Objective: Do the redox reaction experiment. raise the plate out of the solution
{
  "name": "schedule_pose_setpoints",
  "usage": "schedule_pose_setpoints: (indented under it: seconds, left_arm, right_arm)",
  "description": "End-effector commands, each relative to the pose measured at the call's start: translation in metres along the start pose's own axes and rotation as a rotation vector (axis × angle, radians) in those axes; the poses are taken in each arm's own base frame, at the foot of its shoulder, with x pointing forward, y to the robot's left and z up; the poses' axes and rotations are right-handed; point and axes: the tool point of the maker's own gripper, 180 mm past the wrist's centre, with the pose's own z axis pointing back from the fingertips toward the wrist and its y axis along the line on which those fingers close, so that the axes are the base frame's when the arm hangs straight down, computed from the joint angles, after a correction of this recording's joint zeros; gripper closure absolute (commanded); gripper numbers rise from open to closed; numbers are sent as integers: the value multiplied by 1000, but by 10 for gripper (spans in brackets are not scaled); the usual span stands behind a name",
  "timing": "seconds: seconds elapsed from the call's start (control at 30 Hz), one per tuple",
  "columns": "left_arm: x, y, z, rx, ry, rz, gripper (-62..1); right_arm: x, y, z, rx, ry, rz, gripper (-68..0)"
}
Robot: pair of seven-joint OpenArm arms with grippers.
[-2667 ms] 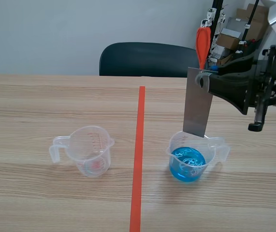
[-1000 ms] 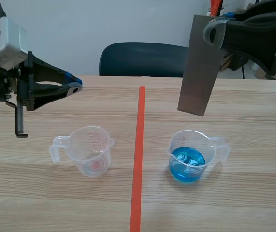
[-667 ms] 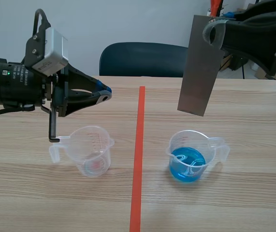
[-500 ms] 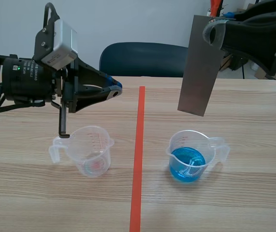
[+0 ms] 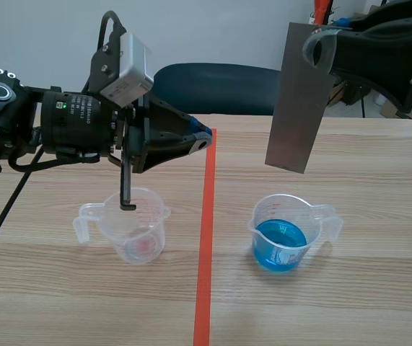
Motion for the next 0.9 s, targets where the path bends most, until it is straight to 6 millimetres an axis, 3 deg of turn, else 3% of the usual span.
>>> schedule_pose_setpoints:
  seconds: [0.0, 0.37, 0.87]
  left_arm:
    - [4, 6, -1, 16, -15, 6, -27]
    - [-9, -12, -14, -32, 10, 49, -28]
    - [-9, -30, -21, -77, -12, 92, -28]
  right_arm:
    - [14, -4, 1, -5, -32, 26, -6]
    - [14, -4, 1, -5, -32, 26, -6]
    - [14, -4, 1, -5, -33, 26, -6]
